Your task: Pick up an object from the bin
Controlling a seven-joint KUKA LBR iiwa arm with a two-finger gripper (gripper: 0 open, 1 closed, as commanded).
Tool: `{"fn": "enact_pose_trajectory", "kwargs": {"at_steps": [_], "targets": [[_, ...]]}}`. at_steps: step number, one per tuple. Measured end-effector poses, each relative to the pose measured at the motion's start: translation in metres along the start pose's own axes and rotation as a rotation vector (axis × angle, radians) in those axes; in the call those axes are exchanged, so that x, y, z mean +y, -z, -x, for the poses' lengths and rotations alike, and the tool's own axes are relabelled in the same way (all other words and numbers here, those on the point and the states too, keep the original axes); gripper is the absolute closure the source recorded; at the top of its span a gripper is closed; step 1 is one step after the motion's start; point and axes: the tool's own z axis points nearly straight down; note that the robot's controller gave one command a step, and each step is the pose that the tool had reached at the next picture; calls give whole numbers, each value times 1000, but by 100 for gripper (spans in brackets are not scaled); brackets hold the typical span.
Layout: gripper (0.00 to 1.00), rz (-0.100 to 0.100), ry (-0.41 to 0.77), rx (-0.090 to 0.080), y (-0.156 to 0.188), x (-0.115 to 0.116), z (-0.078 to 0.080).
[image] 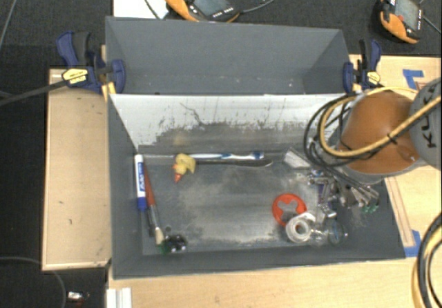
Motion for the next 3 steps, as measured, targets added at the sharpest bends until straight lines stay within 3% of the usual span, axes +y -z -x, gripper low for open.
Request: {"fn": "enact_pose_trajectory", "kwargs": {"at_steps": [1, 2, 3], "targets": [[0, 4, 67, -25, -29, 29, -8], [100, 0, -103, -15, -29, 17, -15], [100, 0, -104, -15, -29, 17, -15]]}}
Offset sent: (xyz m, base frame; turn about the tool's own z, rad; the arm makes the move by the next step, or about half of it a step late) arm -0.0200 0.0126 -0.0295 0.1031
